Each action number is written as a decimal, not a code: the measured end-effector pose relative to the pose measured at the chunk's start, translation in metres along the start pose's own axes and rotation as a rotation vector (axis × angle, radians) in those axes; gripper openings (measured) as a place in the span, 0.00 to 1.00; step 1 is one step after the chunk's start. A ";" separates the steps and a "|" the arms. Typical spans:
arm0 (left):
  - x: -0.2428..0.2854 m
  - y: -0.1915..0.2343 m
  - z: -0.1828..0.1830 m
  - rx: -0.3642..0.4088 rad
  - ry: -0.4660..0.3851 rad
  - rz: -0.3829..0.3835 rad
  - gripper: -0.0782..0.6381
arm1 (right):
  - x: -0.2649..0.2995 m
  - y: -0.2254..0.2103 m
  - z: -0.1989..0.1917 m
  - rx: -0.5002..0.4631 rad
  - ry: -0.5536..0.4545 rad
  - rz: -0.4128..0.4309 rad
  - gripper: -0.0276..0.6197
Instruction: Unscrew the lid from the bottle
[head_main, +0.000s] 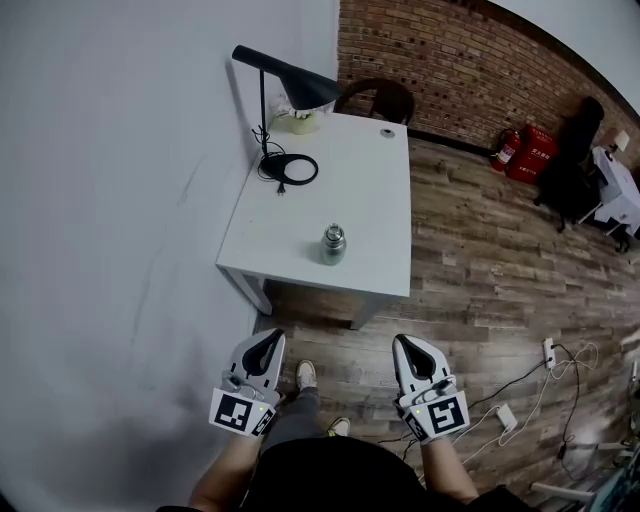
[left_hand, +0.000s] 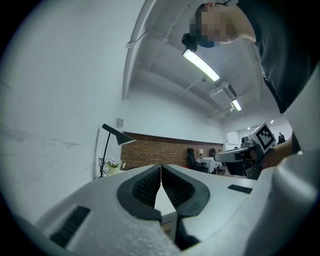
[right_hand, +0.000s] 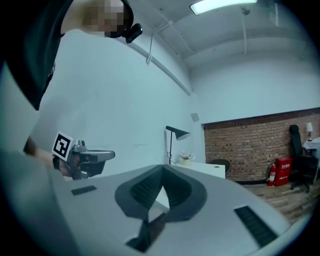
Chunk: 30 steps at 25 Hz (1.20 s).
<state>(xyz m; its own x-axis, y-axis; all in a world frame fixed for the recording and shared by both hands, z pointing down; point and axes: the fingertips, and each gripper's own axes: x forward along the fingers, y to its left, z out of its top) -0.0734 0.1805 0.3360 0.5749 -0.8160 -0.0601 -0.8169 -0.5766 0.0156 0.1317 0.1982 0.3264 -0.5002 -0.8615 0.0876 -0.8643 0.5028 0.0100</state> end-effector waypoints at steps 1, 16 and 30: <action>0.010 0.010 0.001 -0.002 -0.005 -0.003 0.15 | 0.014 -0.002 0.003 -0.008 0.009 0.002 0.06; 0.102 0.117 -0.017 -0.067 -0.006 -0.071 0.14 | 0.162 0.017 0.012 -0.080 0.106 0.068 0.06; 0.160 0.093 -0.044 -0.067 0.026 -0.101 0.14 | 0.173 -0.036 0.010 -0.086 0.121 0.047 0.06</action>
<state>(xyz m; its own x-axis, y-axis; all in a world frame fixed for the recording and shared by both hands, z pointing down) -0.0557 -0.0052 0.3719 0.6556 -0.7541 -0.0388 -0.7504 -0.6564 0.0777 0.0760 0.0305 0.3317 -0.5258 -0.8245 0.2093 -0.8296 0.5514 0.0881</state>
